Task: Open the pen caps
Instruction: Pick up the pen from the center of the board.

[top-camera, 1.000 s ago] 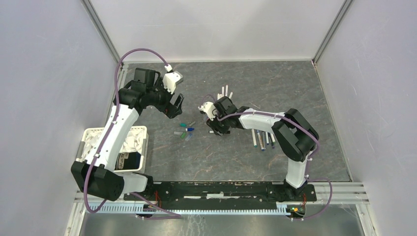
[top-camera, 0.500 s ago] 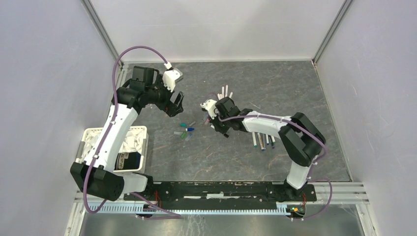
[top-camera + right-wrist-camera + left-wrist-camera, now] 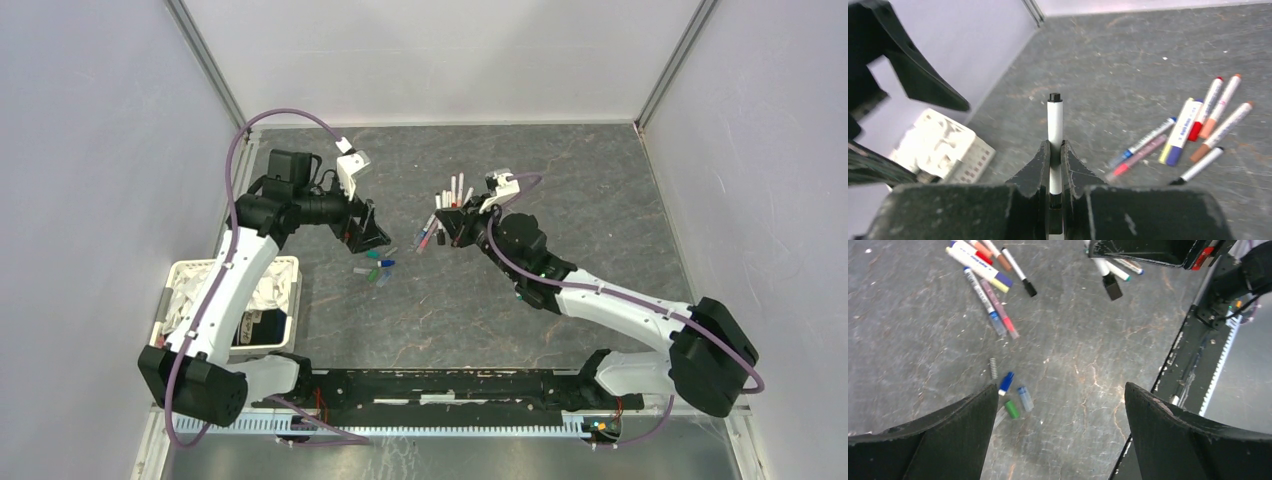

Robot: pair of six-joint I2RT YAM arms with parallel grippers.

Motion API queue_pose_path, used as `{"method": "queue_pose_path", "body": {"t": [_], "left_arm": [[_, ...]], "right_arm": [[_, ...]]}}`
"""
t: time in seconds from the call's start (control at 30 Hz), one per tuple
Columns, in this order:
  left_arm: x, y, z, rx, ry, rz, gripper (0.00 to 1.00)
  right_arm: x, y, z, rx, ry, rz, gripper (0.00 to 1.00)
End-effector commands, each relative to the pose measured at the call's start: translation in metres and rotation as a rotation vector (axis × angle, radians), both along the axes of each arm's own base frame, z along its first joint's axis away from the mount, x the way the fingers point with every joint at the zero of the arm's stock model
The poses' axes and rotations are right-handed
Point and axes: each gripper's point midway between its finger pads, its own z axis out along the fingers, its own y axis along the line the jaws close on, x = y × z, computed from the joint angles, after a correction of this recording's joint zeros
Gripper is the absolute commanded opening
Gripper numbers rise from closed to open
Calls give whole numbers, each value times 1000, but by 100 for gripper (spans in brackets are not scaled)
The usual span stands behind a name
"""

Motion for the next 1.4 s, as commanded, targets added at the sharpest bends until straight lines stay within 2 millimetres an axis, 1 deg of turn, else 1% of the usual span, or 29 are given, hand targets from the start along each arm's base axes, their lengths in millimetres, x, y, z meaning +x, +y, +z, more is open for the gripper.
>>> {"method": "queue_pose_path", "body": {"t": [0.0, 0.07, 0.27, 0.43, 0.77, 0.9, 1.0, 1.13, 1.17, 1.27, 1.3, 1.33, 1.37], "left_arm": [[-15, -31, 22, -169, 24, -114, 100], [-17, -39, 21, -176, 34, -123, 100], [-23, -62, 12, -158, 59, -142, 100], [-21, -71, 7, -160, 73, -143, 100], [-17, -83, 9, -191, 89, -150, 82], [-16, -86, 4, -186, 107, -146, 69], [-13, -81, -4, -150, 92, -129, 56], [-12, -76, -14, -112, 95, -115, 33], [-12, -76, -14, -108, 92, -115, 28], [-9, -74, -10, -102, 66, -109, 7], [-9, -74, -9, -102, 60, -110, 3], [-9, -74, -8, -97, 53, -114, 3], [-9, -73, -7, -89, 37, -125, 2]], "right_arm": [[-1, 4, 61, 295, -30, -132, 0], [-5, 8, 71, 319, -35, -149, 0], [-17, 21, 91, 365, -48, -160, 0], [-23, 28, 95, 370, -52, -154, 0], [-31, 37, 94, 381, -45, -125, 0], [-32, 37, 92, 380, -44, -132, 0], [-33, 32, 91, 374, -49, -148, 0], [-34, 28, 90, 363, -57, -165, 0], [-34, 28, 90, 360, -57, -164, 0], [-36, 31, 85, 346, -51, -150, 0], [-36, 32, 84, 343, -48, -148, 0], [-37, 32, 84, 340, -46, -144, 3], [-38, 31, 84, 332, -46, -137, 12]]}}
